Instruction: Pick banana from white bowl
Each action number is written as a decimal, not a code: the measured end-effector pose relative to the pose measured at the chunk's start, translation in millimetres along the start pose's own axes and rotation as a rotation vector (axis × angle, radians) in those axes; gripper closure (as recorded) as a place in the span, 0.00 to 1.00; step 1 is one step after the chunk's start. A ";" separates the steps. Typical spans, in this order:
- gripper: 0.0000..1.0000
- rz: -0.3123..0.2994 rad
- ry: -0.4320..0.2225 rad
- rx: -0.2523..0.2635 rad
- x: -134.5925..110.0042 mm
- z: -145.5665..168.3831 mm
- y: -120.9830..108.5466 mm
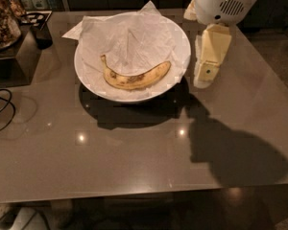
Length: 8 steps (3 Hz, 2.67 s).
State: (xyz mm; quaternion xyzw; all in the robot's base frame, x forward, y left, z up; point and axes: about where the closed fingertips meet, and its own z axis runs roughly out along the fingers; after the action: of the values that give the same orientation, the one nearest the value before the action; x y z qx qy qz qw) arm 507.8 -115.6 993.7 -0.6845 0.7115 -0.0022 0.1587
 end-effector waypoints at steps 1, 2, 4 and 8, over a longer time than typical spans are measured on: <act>0.00 -0.043 -0.026 -0.036 -31.9 9.3 -18.6; 0.03 -0.083 -0.025 -0.074 -62.1 29.3 -30.8; 0.35 -0.106 0.003 -0.117 -94.6 67.5 -47.4; 0.32 -0.107 0.089 -0.213 -100.4 133.4 -51.6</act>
Offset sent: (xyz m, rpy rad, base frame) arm 0.0339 0.0882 -0.0241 -0.0671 0.1864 0.1675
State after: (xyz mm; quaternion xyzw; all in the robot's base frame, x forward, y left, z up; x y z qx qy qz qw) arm 589.7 7.5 900.7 -0.7338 0.6764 0.0347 0.0531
